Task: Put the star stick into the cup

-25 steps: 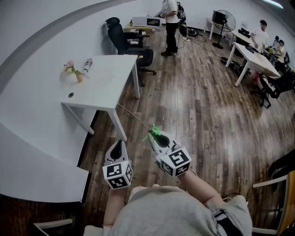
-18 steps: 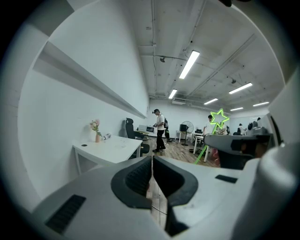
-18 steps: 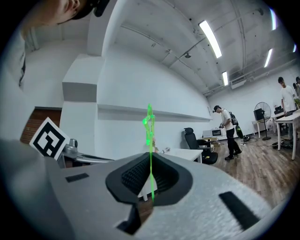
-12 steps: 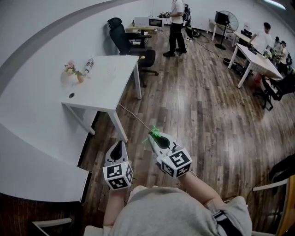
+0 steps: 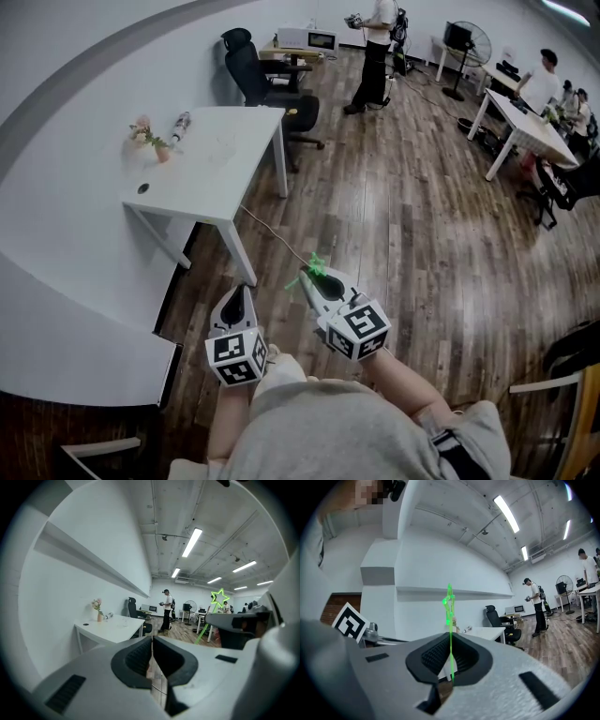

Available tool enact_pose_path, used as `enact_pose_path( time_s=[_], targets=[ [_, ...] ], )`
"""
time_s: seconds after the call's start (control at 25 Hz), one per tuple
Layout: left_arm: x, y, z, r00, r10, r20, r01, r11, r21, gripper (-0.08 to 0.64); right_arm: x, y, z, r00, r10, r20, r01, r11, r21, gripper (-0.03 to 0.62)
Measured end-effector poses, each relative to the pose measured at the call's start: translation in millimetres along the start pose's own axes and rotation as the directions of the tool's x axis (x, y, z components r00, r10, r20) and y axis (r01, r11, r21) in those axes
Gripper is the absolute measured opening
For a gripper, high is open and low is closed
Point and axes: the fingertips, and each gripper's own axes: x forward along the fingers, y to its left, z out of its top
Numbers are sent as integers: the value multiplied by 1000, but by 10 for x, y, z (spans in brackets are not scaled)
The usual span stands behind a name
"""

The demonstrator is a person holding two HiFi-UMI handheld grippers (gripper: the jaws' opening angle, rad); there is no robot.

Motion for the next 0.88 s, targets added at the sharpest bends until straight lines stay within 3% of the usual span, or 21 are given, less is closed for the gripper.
enact_pose_path(
  time_s=[0.36, 0.88],
  targets=[
    [189, 78, 14, 1000, 11, -6, -11, 1000, -9, 11, 227, -93, -18, 1000, 23, -6, -23, 999, 26, 9],
    [854, 542, 160, 999, 42, -5, -42, 999, -30, 11, 1016, -408, 29, 999, 48, -8, -48, 999, 9, 9]
  ],
)
